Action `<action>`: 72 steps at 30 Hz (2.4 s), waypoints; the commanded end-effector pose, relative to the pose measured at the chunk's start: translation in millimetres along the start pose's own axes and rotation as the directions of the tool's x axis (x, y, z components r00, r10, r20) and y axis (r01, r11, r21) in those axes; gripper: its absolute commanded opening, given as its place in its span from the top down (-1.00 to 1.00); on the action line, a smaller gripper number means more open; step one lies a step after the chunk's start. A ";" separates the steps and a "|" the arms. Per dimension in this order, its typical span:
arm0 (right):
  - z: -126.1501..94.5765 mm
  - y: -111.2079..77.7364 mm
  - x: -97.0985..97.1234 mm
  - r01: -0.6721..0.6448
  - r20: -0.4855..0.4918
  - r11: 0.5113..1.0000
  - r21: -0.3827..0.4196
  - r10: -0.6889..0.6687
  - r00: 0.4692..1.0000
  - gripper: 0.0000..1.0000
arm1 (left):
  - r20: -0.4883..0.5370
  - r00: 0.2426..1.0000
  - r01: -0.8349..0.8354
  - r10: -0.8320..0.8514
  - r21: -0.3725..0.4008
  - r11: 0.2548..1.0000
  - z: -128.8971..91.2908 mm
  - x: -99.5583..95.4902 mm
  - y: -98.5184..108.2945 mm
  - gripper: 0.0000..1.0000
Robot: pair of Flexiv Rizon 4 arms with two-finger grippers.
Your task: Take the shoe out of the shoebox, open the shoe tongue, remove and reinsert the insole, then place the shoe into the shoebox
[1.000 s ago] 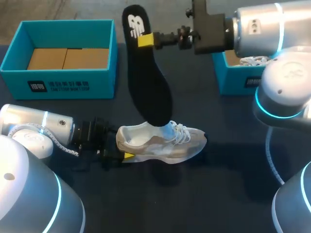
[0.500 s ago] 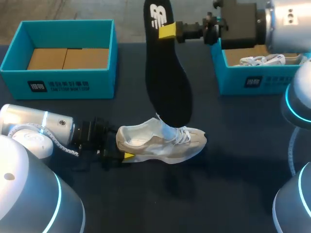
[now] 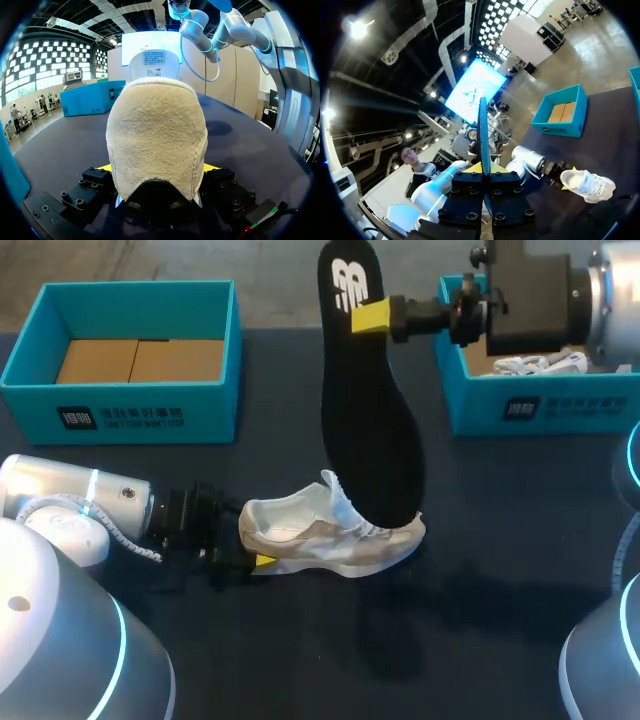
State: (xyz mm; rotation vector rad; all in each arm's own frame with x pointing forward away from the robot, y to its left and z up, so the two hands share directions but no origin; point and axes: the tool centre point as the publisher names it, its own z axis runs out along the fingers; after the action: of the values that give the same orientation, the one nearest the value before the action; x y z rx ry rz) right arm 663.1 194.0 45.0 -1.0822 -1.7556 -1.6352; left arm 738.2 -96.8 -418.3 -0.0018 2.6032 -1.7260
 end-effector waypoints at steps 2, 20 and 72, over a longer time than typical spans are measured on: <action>-7.0 -12.3 3.0 -0.001 0.003 1.000 -0.017 0.002 1.000 1.00 | -0.001 1.000 -0.001 0.001 -0.002 1.000 -1.1 -0.4 2.1 1.00; -2.0 -24.7 1.0 -0.007 -0.024 1.000 -0.002 0.007 1.000 1.00 | -0.001 1.000 -0.001 0.001 -0.002 1.000 -1.1 -0.4 2.1 1.00; 0.8 -32.9 9.2 0.178 -0.049 0.984 -0.021 -0.179 0.983 1.00 | -0.001 1.000 -0.001 0.001 -0.002 1.000 -1.1 -0.4 2.1 1.00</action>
State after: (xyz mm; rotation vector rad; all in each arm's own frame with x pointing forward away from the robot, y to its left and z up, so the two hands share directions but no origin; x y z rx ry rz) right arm 630.8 195.6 34.2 -0.9035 -1.8563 -1.7678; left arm 738.3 -96.8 -418.3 -0.0018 2.6032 -1.7260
